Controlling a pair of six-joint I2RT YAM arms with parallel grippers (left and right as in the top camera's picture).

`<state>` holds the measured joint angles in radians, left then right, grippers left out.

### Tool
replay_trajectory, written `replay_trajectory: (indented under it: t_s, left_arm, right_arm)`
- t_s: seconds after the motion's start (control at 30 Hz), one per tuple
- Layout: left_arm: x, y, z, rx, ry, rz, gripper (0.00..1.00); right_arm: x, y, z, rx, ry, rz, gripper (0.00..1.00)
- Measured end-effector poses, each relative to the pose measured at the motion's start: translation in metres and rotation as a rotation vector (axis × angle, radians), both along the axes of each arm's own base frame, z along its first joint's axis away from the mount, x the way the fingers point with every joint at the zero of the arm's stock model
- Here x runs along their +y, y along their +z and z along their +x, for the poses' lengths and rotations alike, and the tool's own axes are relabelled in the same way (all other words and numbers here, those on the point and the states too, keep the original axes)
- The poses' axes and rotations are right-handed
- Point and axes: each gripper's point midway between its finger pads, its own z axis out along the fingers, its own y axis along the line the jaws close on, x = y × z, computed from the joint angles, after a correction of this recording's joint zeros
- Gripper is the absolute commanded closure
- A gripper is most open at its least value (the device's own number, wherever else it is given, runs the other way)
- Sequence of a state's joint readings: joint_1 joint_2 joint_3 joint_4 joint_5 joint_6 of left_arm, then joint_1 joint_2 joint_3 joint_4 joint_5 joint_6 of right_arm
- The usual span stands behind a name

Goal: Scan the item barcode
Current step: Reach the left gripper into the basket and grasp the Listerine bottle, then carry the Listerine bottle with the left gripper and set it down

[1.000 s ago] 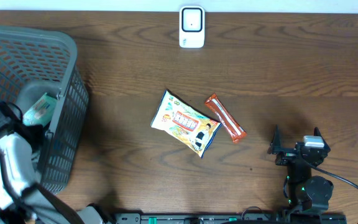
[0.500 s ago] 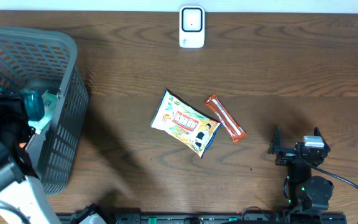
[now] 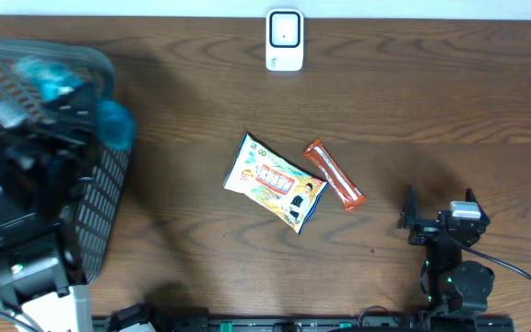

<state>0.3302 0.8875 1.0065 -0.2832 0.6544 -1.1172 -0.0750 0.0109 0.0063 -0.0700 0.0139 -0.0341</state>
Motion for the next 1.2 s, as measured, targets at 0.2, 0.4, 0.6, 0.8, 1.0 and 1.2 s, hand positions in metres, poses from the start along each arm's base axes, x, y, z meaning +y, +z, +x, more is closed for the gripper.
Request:
replay_trajectory:
  t_s: [0.2, 0.4, 0.6, 0.8, 1.0, 1.2]
  left_arm:
    - [-0.088, -0.022, 0.009, 0.052, -0.252, 0.060, 0.72]
    - [-0.178, -0.085, 0.019, 0.204, -0.425, 0.161, 0.72]
    - [-0.267, -0.141, 0.035, 0.221, -0.548, 0.242, 0.72]
    - [-0.345, -0.192, 0.053, 0.133, -0.634, 0.240, 0.72]
    - [-0.383, -0.245, 0.053, 0.149, -0.667, 0.188, 0.72]
    - [-0.399, -0.276, 0.058, 0.153, -0.647, 0.118, 0.71]
  right_arm:
    - [0.000, 0.000, 0.000, 0.000, 0.000, 0.000, 0.01]
    - [0.000, 0.000, 0.000, -0.001, 0.000, 0.000, 0.01]
    - [0.000, 0.000, 0.000, 0.000, 0.000, 0.000, 0.01]
    - [0.000, 0.000, 0.000, 0.000, 0.000, 0.000, 0.01]
    - [0.000, 0.000, 0.000, 0.000, 0.000, 0.000, 0.01]
    - [0.000, 0.000, 0.000, 0.000, 0.000, 0.000, 0.01]
